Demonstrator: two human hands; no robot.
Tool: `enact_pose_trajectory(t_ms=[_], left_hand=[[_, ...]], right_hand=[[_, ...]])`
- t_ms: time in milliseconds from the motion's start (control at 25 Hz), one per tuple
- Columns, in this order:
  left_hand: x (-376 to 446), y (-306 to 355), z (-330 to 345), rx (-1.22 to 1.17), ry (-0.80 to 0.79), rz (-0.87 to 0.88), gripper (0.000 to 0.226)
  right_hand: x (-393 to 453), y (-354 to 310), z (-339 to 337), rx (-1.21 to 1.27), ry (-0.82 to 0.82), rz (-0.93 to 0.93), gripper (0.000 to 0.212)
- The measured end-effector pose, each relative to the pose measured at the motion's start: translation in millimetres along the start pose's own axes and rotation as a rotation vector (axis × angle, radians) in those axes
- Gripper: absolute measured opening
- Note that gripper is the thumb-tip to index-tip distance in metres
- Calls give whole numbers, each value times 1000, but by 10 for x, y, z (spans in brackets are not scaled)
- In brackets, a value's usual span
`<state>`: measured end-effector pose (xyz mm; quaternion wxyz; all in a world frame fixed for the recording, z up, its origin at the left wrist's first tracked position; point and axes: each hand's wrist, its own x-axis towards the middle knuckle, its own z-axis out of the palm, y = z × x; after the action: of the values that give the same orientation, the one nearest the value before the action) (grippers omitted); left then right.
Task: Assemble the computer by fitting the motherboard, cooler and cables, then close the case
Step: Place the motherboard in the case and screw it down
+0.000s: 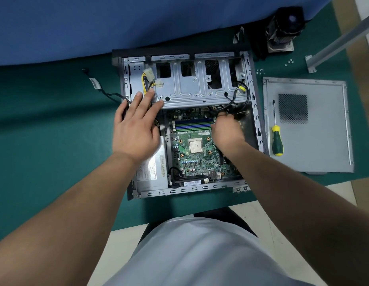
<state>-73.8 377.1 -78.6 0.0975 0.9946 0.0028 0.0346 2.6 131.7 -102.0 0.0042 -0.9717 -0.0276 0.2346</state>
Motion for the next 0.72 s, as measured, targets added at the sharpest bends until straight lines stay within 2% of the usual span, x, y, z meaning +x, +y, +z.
enact_pose_trajectory(t_ms=[120, 280, 480, 600, 720], left_hand=[[2, 5, 7, 4, 8, 3, 67], [5, -3, 19, 11, 10, 4, 67], [3, 6, -3, 1, 11, 0, 67], [2, 16, -13, -5, 5, -2, 66], [9, 12, -17, -6, 4, -2, 66]], right_hand=[[159, -80, 14, 112, 8, 56, 10], [224, -104, 86, 119, 15, 107, 14], [174, -42, 120, 87, 11, 26, 7], [141, -35, 65, 66, -14, -1, 12], [17, -95, 66, -117, 24, -53, 28]])
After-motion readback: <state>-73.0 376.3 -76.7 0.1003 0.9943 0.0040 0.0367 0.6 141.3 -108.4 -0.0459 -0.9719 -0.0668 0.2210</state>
